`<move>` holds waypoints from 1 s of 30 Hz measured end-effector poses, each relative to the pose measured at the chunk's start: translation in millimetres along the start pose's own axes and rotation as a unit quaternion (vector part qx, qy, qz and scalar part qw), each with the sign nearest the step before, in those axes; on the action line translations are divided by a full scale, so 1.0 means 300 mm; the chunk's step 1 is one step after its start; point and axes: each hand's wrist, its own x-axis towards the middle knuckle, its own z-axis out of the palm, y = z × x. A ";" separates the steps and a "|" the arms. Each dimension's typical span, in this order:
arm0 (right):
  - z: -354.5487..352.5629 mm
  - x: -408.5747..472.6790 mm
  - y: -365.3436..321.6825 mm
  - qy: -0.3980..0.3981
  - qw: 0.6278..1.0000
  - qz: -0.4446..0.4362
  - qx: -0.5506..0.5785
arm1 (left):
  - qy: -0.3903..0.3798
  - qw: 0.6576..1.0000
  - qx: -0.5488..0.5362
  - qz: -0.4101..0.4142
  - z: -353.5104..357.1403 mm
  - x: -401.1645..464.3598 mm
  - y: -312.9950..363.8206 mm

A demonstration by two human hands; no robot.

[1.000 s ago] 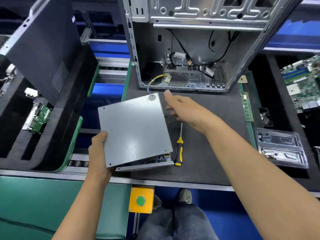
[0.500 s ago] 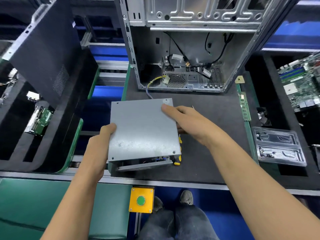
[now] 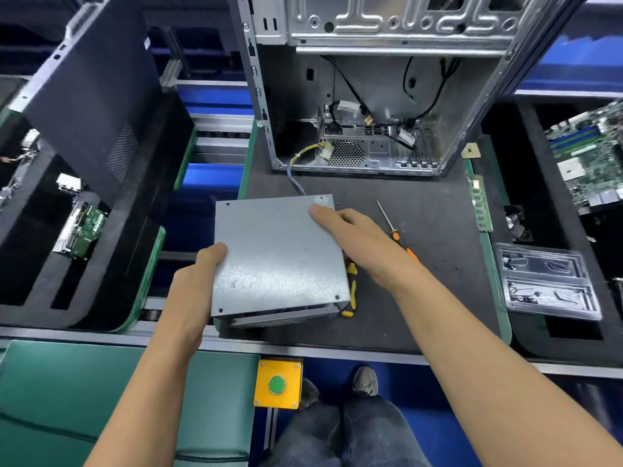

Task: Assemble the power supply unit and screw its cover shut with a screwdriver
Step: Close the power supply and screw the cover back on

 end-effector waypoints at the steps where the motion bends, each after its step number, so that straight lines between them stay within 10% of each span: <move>1: 0.002 0.000 -0.005 0.002 1.000 0.001 -0.004 | -0.007 1.000 -0.003 -0.004 -0.001 -0.001 0.002; 30: 0.095 0.017 0.064 0.073 0.991 -0.018 -0.112 | 0.034 0.998 0.037 0.027 0.034 0.033 -0.114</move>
